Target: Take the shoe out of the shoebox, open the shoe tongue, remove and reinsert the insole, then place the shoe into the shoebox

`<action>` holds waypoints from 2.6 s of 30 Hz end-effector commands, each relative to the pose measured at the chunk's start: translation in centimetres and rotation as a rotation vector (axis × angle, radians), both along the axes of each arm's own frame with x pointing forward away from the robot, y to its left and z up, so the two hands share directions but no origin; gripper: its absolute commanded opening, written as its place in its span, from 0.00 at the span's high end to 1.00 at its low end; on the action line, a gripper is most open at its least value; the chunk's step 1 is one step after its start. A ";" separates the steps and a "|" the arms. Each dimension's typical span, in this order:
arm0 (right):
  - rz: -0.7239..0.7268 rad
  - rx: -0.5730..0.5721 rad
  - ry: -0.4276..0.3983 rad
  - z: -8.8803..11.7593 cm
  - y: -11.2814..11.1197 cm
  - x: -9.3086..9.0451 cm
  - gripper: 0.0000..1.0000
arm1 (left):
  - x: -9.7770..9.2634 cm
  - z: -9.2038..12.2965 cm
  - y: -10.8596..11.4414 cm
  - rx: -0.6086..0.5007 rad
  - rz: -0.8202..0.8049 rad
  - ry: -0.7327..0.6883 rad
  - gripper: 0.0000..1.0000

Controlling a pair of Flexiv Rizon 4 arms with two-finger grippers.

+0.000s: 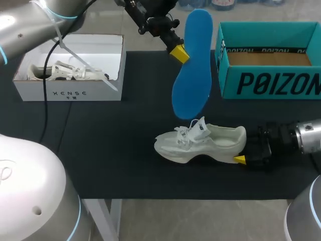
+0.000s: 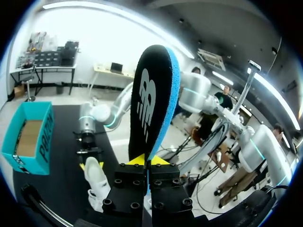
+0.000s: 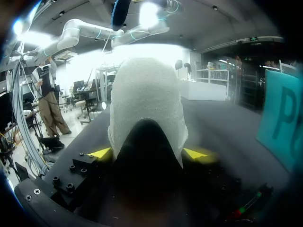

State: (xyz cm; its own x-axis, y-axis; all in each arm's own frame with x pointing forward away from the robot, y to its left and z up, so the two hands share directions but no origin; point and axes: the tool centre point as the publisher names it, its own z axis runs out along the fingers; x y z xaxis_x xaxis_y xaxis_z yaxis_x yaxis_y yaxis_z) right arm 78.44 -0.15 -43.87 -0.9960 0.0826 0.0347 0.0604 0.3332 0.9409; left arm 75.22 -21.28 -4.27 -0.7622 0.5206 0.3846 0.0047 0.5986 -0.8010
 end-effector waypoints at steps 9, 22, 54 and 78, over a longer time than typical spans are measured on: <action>-0.002 -0.003 0.001 -0.6 0.2 0.0 1.00 | -1.3 1.0 0.6 0.006 0.035 -0.023 1.00; -0.002 -0.003 0.001 -0.6 0.2 0.0 0.71 | -1.3 1.0 0.6 0.006 0.035 -0.023 1.00; -0.138 -0.321 -0.042 5.6 -7.2 0.1 0.00 | -1.3 1.0 0.6 0.006 0.035 -0.023 1.00; -0.291 -0.924 -0.085 11.7 -6.6 -0.7 0.00 | -1.3 1.0 0.6 0.006 0.035 -0.023 1.00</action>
State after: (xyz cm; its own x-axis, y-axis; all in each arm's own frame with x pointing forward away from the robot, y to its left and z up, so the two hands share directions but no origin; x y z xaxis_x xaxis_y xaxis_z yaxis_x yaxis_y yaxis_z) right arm 78.10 -7.06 -32.78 -0.9312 0.2827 -0.2303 0.1449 0.8665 0.4778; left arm 73.96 -20.66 -3.22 -0.7880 0.4917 0.3706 0.0013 0.6032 -0.7976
